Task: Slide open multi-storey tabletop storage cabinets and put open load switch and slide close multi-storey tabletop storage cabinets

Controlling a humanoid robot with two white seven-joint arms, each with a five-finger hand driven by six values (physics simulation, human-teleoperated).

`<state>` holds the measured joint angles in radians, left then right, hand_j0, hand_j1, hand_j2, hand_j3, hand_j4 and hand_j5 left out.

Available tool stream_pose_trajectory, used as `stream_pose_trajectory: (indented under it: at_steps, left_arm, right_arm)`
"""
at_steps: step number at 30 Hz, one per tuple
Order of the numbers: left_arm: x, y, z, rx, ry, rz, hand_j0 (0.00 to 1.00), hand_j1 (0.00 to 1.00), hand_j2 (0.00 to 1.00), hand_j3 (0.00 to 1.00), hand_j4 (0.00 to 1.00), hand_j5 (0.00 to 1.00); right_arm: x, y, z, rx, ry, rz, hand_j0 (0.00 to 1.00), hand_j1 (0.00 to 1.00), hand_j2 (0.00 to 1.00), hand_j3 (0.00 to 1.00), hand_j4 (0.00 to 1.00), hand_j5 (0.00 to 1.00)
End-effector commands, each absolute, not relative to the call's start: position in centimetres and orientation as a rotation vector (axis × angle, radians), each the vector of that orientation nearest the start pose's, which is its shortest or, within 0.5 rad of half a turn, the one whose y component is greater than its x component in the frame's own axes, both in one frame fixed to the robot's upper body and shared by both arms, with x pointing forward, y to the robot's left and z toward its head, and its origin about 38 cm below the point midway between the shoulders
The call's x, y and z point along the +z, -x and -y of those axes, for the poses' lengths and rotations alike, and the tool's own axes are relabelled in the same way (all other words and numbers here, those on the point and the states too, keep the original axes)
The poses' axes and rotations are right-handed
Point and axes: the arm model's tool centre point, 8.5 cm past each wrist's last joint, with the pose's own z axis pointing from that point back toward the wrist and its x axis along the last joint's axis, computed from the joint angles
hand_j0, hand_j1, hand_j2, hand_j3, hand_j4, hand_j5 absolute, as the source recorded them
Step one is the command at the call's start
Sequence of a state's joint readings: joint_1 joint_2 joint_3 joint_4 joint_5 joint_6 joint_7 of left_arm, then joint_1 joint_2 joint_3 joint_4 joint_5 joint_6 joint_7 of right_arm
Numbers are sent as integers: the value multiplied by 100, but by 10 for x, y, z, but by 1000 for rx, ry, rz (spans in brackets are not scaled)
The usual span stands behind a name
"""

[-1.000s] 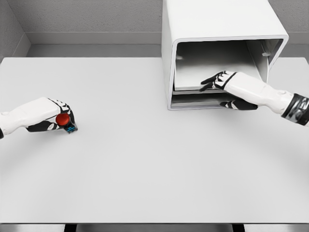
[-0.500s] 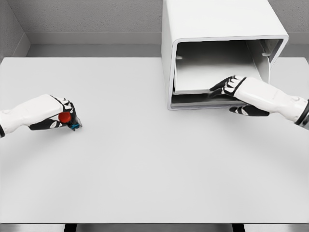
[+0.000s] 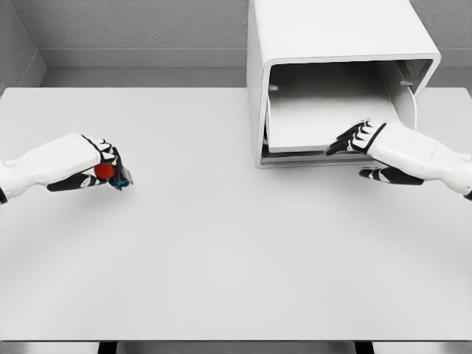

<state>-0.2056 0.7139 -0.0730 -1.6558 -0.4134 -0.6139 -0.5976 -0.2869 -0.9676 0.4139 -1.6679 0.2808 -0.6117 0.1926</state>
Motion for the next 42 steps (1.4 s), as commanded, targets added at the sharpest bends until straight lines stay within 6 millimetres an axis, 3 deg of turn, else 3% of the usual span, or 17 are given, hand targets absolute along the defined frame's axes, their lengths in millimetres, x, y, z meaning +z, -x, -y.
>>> stream_pose_trajectory:
  at_steps: [1, 12, 20, 31, 34, 35, 42]
  left_arm:
    - [214, -373, -333, -1853, -471, 1576, 36, 36, 36, 36, 36, 36]
    - [227, -370, -314, -1863, -473, 1657, 36, 36, 36, 36, 36, 36]
    - [234, -366, -298, -1866, -468, 1722, 36, 36, 36, 36, 36, 36]
    - [238, -365, -275, -1829, -441, 1819, 36, 36, 36, 36, 36, 36]
    - [238, -366, -270, -1820, -434, 1838, 36, 36, 36, 36, 36, 36]
    - [237, -366, -267, -1811, -425, 1849, 36, 36, 36, 36, 36, 36]
    - [243, -370, -255, -1784, -417, 1904, 36, 36, 36, 36, 36, 36]
  right_arm:
    - [237, -365, 331, 1800, 425, 1785, 77, 77, 77, 77, 77, 77]
    - [260, -359, 358, 1725, 515, 1806, 78, 78, 78, 78, 78, 78]
    - [277, -354, 363, 1685, 547, 1853, 68, 68, 68, 68, 68, 68]
    - [267, -358, 407, 1591, 622, 1756, 67, 67, 67, 67, 67, 67]
    - [268, -359, 422, 1562, 620, 1727, 52, 52, 52, 52, 52, 52]
    - [266, -359, 425, 1554, 621, 1718, 52, 52, 52, 52, 52, 52]
    - [254, -355, 434, 1549, 608, 1671, 53, 53, 53, 53, 53, 53]
